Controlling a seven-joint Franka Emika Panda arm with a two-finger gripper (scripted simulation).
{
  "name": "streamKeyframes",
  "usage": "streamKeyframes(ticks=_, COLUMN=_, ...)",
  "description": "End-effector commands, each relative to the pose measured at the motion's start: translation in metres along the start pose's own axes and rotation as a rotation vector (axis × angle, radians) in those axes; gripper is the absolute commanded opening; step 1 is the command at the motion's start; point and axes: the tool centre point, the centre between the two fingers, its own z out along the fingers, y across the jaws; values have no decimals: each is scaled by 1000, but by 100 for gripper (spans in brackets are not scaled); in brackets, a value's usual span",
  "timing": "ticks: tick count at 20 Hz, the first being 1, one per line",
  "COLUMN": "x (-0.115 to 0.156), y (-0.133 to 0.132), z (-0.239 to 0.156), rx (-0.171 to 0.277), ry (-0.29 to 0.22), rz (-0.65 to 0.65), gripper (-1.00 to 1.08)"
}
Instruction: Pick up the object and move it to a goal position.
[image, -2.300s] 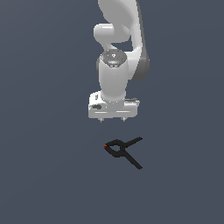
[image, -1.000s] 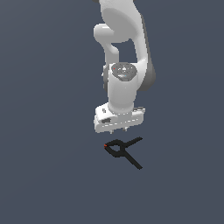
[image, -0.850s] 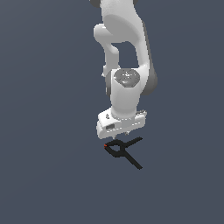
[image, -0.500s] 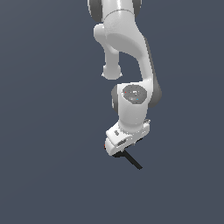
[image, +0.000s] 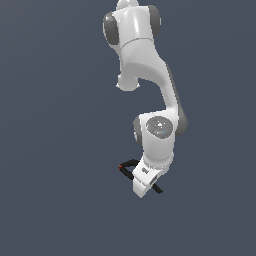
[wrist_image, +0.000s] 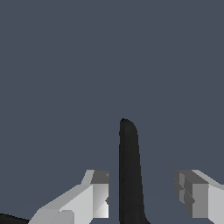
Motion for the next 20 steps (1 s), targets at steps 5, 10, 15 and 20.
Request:
streamKeyframes(ticks=5, x=12, y=-1, z=17, rx=-2, ry=31, rz=-78, gripper=28)
streamKeyframes(ticks=10, x=15, y=-1, z=21, rx=-3, ry=38, rz=-95, gripper=28)
streamKeyframes(ticks=15, x=14, y=-1, z=25, rx=-2, ry=36, rz=-91, gripper=28)
streamKeyframes(ticks=20, x=15, y=-1, z=42, rx=-3, ry=37, rz=-94, gripper=28)
